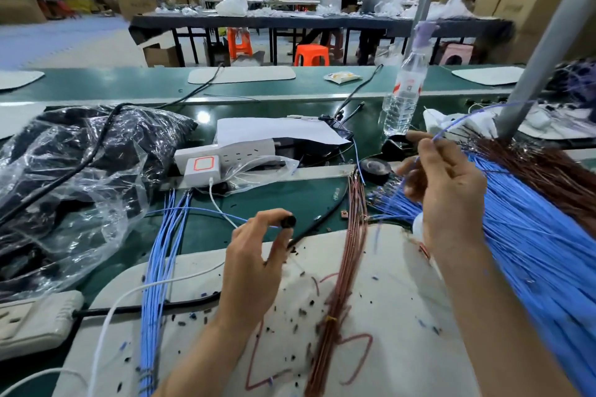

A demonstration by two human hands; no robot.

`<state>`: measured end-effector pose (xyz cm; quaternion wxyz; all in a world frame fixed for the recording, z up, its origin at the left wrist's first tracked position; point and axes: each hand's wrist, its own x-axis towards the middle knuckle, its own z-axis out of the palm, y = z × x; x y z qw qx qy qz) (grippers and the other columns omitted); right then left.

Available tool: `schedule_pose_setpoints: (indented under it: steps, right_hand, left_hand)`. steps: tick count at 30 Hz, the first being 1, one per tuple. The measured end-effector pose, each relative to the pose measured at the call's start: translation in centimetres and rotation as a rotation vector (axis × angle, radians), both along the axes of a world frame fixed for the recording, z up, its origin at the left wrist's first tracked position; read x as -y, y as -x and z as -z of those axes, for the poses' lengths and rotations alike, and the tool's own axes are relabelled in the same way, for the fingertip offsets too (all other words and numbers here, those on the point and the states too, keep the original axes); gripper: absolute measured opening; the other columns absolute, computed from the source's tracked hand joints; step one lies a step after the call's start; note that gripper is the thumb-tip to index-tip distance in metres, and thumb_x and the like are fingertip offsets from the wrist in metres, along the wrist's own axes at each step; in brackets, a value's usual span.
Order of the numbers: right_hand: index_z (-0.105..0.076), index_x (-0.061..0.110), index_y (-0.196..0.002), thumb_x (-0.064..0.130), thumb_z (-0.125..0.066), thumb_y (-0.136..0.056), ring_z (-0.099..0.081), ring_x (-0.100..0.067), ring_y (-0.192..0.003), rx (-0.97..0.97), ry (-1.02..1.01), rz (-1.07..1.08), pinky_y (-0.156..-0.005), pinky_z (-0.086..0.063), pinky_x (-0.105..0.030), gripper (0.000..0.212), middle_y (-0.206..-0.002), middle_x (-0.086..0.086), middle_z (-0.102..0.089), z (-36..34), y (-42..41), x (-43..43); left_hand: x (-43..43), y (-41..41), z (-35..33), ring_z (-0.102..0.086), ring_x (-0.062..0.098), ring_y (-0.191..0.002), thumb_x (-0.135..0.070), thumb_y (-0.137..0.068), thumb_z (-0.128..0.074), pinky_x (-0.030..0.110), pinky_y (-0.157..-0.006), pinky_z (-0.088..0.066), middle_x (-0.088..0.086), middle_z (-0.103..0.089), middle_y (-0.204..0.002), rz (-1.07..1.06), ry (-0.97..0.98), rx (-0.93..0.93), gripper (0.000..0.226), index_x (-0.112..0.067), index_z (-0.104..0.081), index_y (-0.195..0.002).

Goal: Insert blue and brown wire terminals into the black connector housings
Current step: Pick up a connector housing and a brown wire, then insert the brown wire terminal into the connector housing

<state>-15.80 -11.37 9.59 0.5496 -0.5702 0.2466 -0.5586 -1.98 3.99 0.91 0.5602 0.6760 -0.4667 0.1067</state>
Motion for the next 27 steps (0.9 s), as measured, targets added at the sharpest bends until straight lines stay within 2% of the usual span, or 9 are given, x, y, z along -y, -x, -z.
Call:
schedule_pose_setpoints:
  steps: [3,6,10,13,15,18,21,24,27]
  right_hand:
    - [-0.068,0.025,-0.088,0.02,-0.056,-0.096,-0.044,-0.001,-0.039,-0.227,0.278,0.184,-0.042,-0.034,-0.012,0.015,-0.048,0.012,-0.059,-4.4,3.6,2.9]
    - [-0.072,0.022,-0.095,0.028,-0.06,-0.091,-0.052,-0.003,-0.048,-0.576,0.426,0.298,-0.052,-0.041,-0.016,0.014,-0.055,0.009,-0.065,-8.0,6.4,6.8]
    - [-0.071,0.012,-0.106,0.029,-0.063,-0.092,-0.061,-0.02,-0.07,-1.21,0.313,0.339,-0.067,-0.044,-0.03,0.023,-0.088,-0.013,-0.069,-6.8,7.3,10.1]
    - [-0.062,0.011,-0.121,0.037,-0.066,-0.089,-0.06,-0.034,-0.104,-1.643,0.219,0.396,-0.084,-0.046,-0.037,0.041,-0.119,-0.018,-0.061,-3.6,6.7,8.8]
    - [-0.067,0.012,-0.107,0.035,-0.069,-0.087,-0.062,-0.035,-0.099,-1.52,0.301,0.444,-0.082,-0.049,-0.039,0.031,-0.112,-0.018,-0.063,-2.3,5.2,6.8]
    - [-0.067,0.009,-0.079,0.031,-0.068,-0.086,-0.07,-0.024,-0.068,-1.362,0.256,0.109,-0.064,-0.057,-0.033,0.022,-0.076,-0.012,-0.07,-0.2,1.6,2.9]
    - [-0.057,0.008,-0.074,0.025,-0.066,-0.086,-0.067,-0.019,-0.052,-1.452,0.148,-0.188,-0.048,-0.05,-0.027,0.023,-0.065,-0.004,-0.065,2.7,-1.8,0.0]
    - [-0.051,0.01,-0.071,0.015,-0.066,-0.082,-0.063,-0.028,-0.062,-1.457,0.078,-0.133,-0.055,-0.051,-0.033,0.019,-0.072,-0.009,-0.063,4.5,-3.2,0.2]
    - [-0.059,-0.003,-0.081,0.002,-0.062,-0.083,-0.06,-0.026,-0.043,-1.276,-0.135,-0.162,-0.052,-0.056,-0.042,0.007,-0.053,-0.013,-0.063,5.4,-3.0,1.1]
  left_hand:
    - [0.2,0.0,-0.3,-0.06,0.0,-0.088,-0.022,-0.089,-0.055,0.038,-0.079,-0.05,-0.013,-0.067,-0.095,0.003,0.028,0.018,0.014,-0.028,-0.054,-0.102]
    - [0.2,0.1,-0.2,-0.059,0.001,-0.087,-0.017,-0.088,-0.056,0.041,-0.077,-0.052,-0.011,-0.067,-0.095,0.005,0.046,0.038,0.017,-0.026,-0.054,-0.102]
    - [0.2,0.2,-0.1,-0.059,0.003,-0.087,-0.015,-0.091,-0.058,0.044,-0.077,-0.053,-0.008,-0.067,-0.094,0.015,0.038,0.017,0.012,-0.02,-0.058,-0.102]
    - [0.1,0.2,-0.1,-0.062,0.007,-0.086,-0.017,-0.089,-0.057,0.046,-0.077,-0.052,-0.007,-0.067,-0.094,0.02,0.033,0.001,0.012,-0.018,-0.06,-0.101]
    - [0.1,0.1,-0.2,-0.064,0.011,-0.086,-0.018,-0.09,-0.056,0.049,-0.078,-0.052,-0.007,-0.067,-0.093,0.028,0.033,-0.004,0.012,-0.019,-0.06,-0.101]
    - [0.2,0.2,-0.1,-0.065,0.014,-0.087,-0.018,-0.091,-0.057,0.051,-0.079,-0.052,-0.006,-0.068,-0.092,0.034,0.024,-0.004,0.012,-0.023,-0.057,-0.102]
    - [0.1,0.2,0.0,-0.064,0.012,-0.085,-0.018,-0.088,-0.056,0.048,-0.08,-0.052,-0.006,-0.068,-0.091,0.028,0.015,0.002,0.015,-0.025,-0.057,-0.102]
    - [0.0,0.0,-0.1,-0.064,0.012,-0.087,-0.014,-0.088,-0.061,0.044,-0.08,-0.052,-0.008,-0.068,-0.091,0.086,-0.054,0.014,0.02,-0.028,-0.055,-0.1]
    - [-0.1,0.2,-0.1,-0.062,0.016,-0.098,-0.009,-0.09,-0.061,0.042,-0.086,-0.049,-0.004,-0.068,-0.101,0.275,-0.286,-0.007,0.034,-0.038,-0.046,-0.099]
